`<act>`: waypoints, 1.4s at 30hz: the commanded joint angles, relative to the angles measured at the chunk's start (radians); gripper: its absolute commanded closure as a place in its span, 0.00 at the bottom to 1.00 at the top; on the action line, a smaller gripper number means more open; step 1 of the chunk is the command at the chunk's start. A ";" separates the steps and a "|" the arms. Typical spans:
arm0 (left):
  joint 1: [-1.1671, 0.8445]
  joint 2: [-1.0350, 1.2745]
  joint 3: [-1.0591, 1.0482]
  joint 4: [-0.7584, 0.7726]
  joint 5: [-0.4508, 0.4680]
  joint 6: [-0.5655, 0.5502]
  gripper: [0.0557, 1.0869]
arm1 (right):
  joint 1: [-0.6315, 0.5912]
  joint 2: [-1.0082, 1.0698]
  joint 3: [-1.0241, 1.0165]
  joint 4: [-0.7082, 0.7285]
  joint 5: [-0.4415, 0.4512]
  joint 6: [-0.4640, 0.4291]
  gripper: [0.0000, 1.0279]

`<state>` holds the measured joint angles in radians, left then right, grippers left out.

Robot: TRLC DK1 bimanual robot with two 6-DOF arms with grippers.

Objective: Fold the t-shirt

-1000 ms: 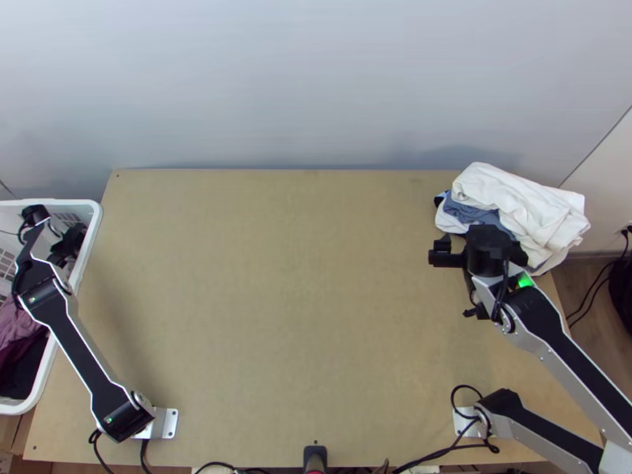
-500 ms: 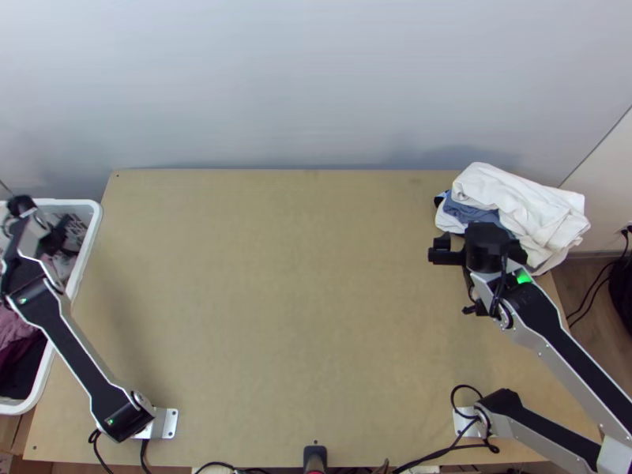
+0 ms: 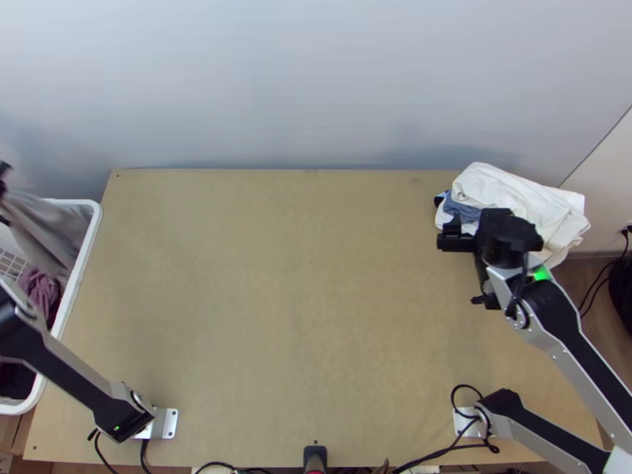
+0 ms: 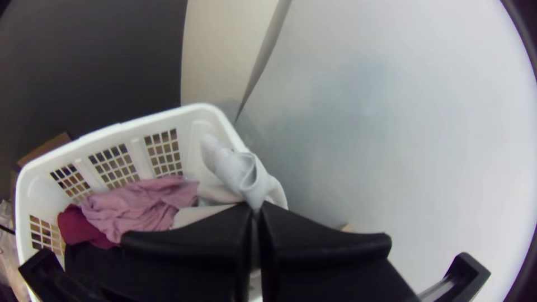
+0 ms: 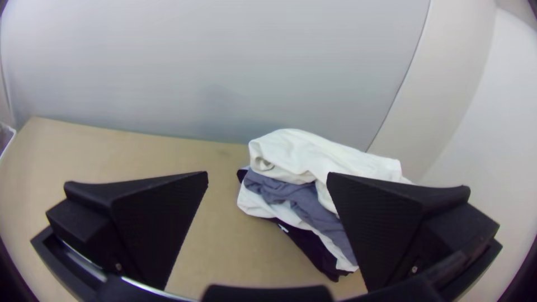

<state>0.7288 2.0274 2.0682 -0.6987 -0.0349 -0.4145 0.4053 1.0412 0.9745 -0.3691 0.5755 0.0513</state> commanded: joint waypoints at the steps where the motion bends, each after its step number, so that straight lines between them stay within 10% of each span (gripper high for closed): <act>1: -0.025 -0.366 -0.074 -0.030 0.102 0.028 0.96 | -0.019 -0.061 0.043 -0.001 0.009 -0.038 0.04; 13: -0.529 -0.912 -0.295 -0.038 0.276 0.023 0.96 | -0.060 -0.198 0.041 -0.004 0.034 -0.082 0.04; 20: -1.275 -0.977 -0.445 -0.090 0.015 0.020 0.96 | -0.089 -0.247 0.026 -0.019 0.035 -0.082 0.04; 32: -1.786 -0.839 -0.752 0.001 -0.039 0.016 0.96 | -0.151 -0.259 0.032 -0.027 0.035 -0.080 0.04; 40: -1.939 -0.504 -0.580 0.169 -0.088 0.013 0.96 | -0.198 -0.257 0.026 -0.022 0.034 -0.080 0.04; 42: -1.962 -0.421 -0.454 0.165 -0.088 0.003 0.69 | -0.203 -0.251 0.018 -0.021 0.034 -0.080 0.04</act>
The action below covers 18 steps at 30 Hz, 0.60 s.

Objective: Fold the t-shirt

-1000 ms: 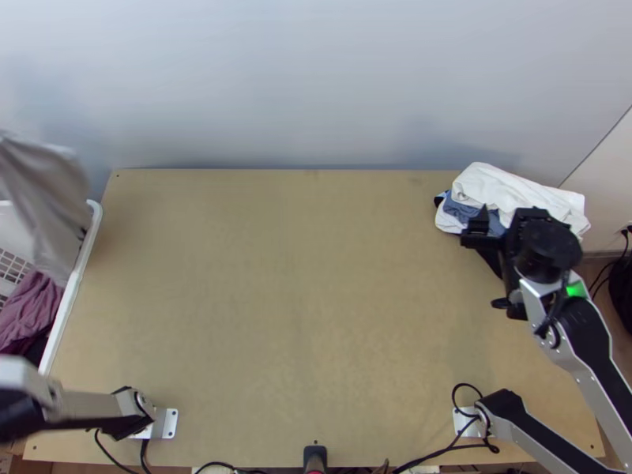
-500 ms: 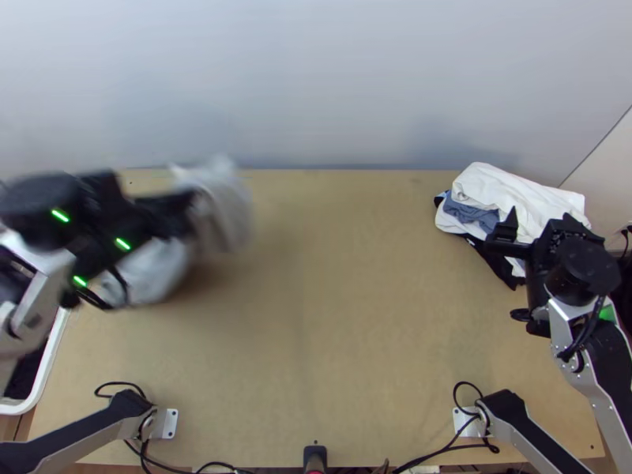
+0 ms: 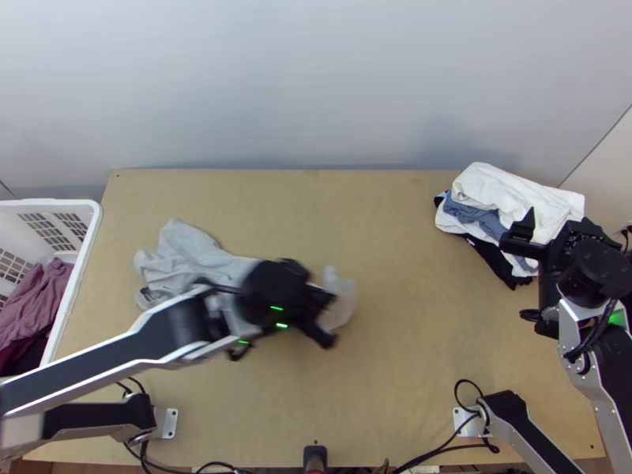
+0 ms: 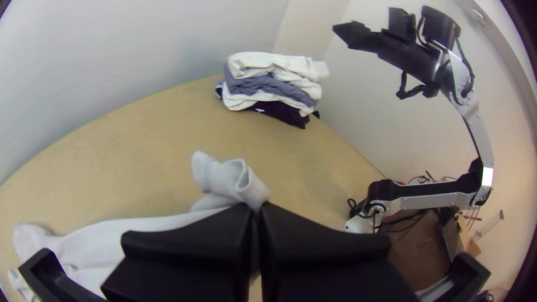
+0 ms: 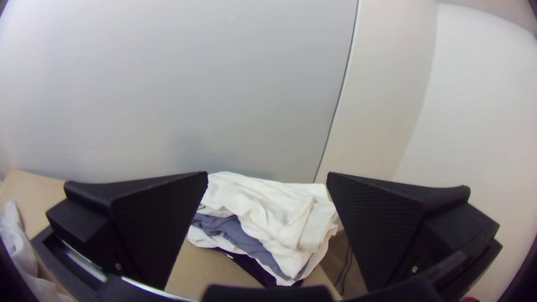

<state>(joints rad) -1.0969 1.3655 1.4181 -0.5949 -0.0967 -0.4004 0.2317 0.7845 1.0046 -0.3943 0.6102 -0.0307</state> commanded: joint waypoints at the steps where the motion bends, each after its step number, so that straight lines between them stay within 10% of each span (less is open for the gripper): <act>1: -0.144 0.273 0.254 0.049 -0.026 -0.021 0.41 | -0.032 0.009 -0.017 0.008 -0.001 0.002 0.04; 3: -0.147 0.343 0.392 -0.039 -0.023 -0.060 0.03 | -0.035 0.019 -0.026 0.009 -0.003 0.003 0.03; 18: 0.166 0.098 0.372 -0.313 -0.018 -0.083 0.04 | 0.150 0.194 0.009 -0.078 -0.173 0.124 0.03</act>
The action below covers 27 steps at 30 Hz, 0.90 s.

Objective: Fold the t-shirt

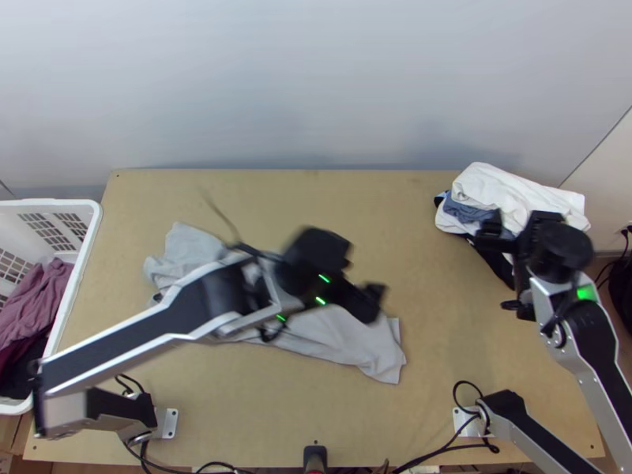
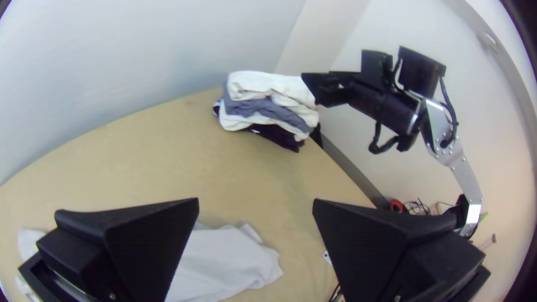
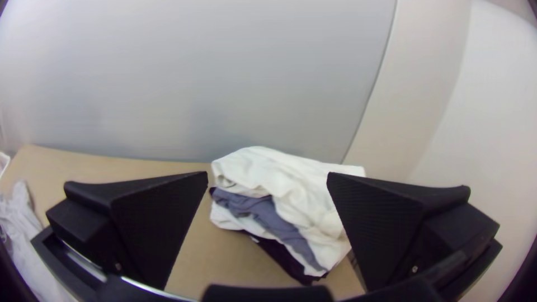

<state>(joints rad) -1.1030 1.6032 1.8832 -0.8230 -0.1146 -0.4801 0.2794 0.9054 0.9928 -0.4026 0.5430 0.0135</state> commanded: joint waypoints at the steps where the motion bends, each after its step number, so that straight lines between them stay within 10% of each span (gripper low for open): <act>1: 0.209 -0.172 -0.137 -0.087 0.000 -0.002 0.04 | 0.127 0.086 0.032 -0.099 -0.143 0.111 0.03; 27: 1.207 -0.720 -0.731 0.031 0.003 0.163 0.04 | 0.719 1.066 0.780 -0.130 -0.336 0.244 0.04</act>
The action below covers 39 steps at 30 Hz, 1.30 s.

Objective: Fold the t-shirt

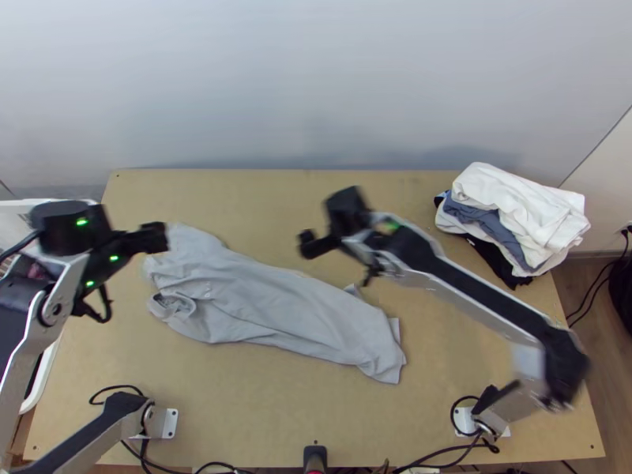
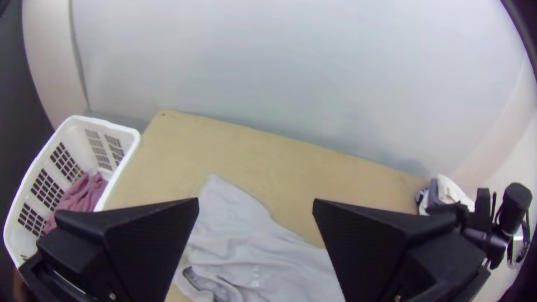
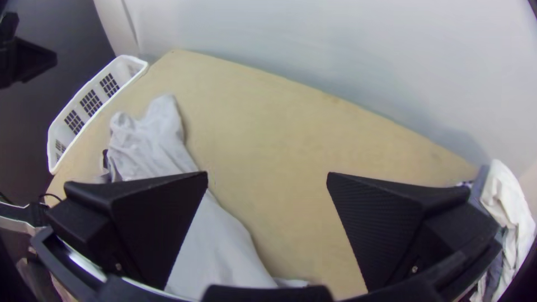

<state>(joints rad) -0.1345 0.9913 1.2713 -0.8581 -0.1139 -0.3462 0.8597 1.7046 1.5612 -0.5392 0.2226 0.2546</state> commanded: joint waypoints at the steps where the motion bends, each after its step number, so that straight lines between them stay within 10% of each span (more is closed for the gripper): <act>1: 0.277 -0.121 -0.139 0.087 0.002 0.029 0.04 | 0.160 0.302 0.243 0.007 -0.016 0.003 0.04; 31: 0.477 -0.565 -0.463 -0.022 -0.007 0.056 0.04 | 0.464 0.830 0.672 0.104 -0.083 0.011 0.05; 36: 0.475 -0.576 -0.484 -0.022 -0.007 0.056 0.04 | 0.455 0.874 0.715 0.105 -0.083 -0.005 0.29; 39: 0.472 -0.569 -0.490 -0.007 -0.007 0.058 0.04 | 0.450 0.872 0.724 0.124 -0.081 -0.049 0.76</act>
<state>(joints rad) 0.3382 0.4347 0.8043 -0.8738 -0.1215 -0.2905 1.3144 2.5355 2.2463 -0.4412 0.1413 0.2558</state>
